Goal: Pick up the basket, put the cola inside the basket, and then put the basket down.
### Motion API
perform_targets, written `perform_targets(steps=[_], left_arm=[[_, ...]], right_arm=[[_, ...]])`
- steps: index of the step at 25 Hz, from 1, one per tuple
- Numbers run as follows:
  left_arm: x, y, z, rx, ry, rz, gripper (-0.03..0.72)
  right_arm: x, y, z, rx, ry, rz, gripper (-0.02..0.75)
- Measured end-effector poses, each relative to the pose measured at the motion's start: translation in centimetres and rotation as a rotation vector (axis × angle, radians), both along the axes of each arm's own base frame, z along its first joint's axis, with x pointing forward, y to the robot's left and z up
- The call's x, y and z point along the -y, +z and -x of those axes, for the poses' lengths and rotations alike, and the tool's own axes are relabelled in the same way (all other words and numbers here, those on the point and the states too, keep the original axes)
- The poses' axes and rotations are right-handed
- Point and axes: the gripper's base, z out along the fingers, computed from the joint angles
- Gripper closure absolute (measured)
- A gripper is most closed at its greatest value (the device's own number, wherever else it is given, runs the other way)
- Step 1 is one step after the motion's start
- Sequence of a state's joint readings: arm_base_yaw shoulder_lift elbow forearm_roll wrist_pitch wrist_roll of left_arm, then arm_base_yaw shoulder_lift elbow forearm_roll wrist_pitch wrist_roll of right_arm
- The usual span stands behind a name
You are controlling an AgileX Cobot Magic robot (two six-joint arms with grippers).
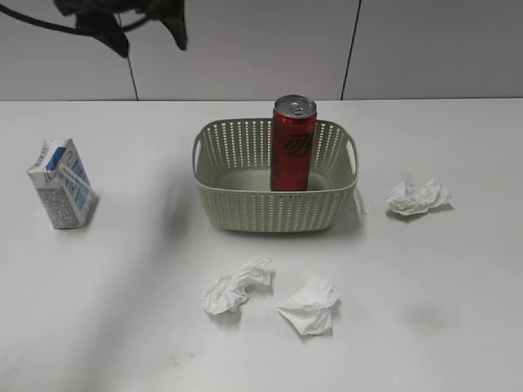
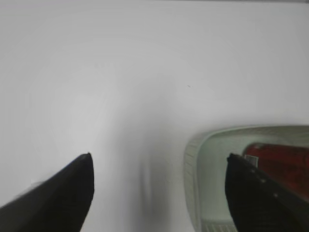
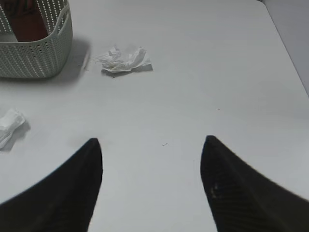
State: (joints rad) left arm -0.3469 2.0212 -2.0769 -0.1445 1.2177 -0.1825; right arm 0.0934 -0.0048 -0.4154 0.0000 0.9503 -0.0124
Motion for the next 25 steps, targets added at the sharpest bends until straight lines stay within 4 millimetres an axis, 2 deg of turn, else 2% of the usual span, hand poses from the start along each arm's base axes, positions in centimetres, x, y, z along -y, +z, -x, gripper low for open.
perform_targets(steps=[4, 6, 9, 12, 17, 20, 25], left_arm=[[-4.2, 3.8, 1.2, 0.092, 0.07, -0.019, 0.049], [-6.4, 5.0, 2.0, 0.114, 0.115, -0.027, 0.053], [-9.7, 6.3, 3.9, 0.123, 0.186, -0.039, 0.064], [-12.2, 6.1, 6.3, 0.101, 0.232, -0.082, 0.074], [-13.4, 5.7, 12.0, 0.072, 0.203, -0.141, 0.085], [-13.8, 5.6, 16.6, 0.08, 0.198, -0.142, 0.088], [-14.5, 4.1, 23.0, 0.088, 0.197, -0.157, 0.095]], right_arm=[[0.0, 0.0, 0.0, 0.0, 0.0, 0.0, 0.239], [0.0, 0.0, 0.0, 0.0, 0.0, 0.0, 0.239], [0.0, 0.0, 0.0, 0.0, 0.0, 0.0, 0.24], [0.0, 0.0, 0.0, 0.0, 0.0, 0.0, 0.241], [0.0, 0.0, 0.0, 0.0, 0.0, 0.0, 0.241], [0.0, 0.0, 0.0, 0.0, 0.0, 0.0, 0.241], [0.0, 0.0, 0.0, 0.0, 0.0, 0.0, 0.241]])
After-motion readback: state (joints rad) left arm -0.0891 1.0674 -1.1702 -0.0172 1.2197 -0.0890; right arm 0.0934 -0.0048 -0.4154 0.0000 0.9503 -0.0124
